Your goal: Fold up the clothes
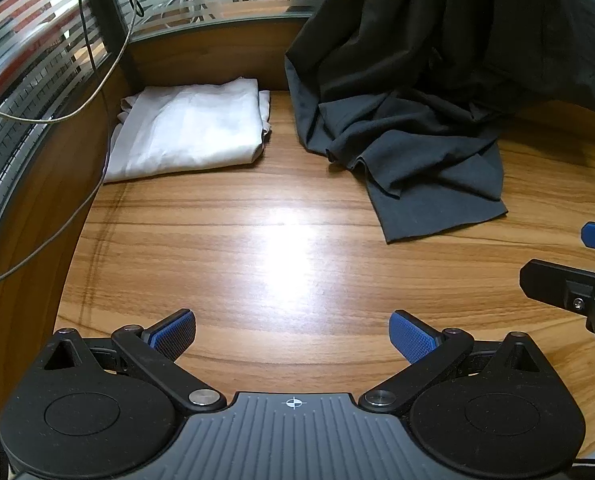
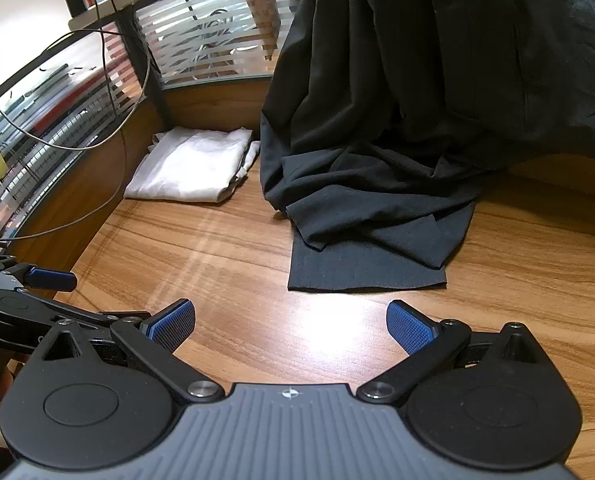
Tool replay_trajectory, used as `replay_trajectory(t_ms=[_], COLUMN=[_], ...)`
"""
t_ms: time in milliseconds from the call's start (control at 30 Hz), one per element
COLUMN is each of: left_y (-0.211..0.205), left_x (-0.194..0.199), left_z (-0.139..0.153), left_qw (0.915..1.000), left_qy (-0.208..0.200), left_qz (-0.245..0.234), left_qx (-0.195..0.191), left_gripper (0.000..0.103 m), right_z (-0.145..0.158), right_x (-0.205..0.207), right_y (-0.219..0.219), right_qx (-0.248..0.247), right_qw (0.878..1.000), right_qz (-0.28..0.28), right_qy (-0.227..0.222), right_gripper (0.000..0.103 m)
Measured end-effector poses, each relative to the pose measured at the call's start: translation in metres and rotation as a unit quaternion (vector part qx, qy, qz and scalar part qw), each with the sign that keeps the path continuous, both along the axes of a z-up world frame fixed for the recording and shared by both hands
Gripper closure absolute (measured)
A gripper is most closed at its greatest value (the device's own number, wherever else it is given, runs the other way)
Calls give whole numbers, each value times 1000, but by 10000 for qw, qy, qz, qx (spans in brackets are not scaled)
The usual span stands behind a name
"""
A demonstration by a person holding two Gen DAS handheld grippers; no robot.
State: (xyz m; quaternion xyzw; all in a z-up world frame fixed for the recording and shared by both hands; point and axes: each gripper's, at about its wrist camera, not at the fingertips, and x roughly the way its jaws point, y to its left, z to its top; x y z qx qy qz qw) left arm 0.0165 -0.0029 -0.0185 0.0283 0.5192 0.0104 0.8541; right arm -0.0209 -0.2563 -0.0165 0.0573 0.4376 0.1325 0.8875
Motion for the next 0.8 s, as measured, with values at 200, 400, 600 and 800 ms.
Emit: replay_trajectory(t_ms=[200,400,600,800], left_y=[0,2,4,7], left_x=[1,1,2,5], left_z=[0,0,2,0], left_qw=[10000,10000,10000,9999], left_qy=[21,14,4,34], left_qz=[2,31,27,59], left_qx=[-14,-26,-42,-74], left_gripper=[0,0,0,0], right_z=[0,-2,-2,-5], right_x=[1,3,6,10], right_y=[0,1,1,2], right_qx=[0,-16,-30,-42], right_qw=[10000,10000,10000,9999], right_qz=[0,24,12,-8], right_qy=[24,48,87,150], right_gripper=[1,1,1,1])
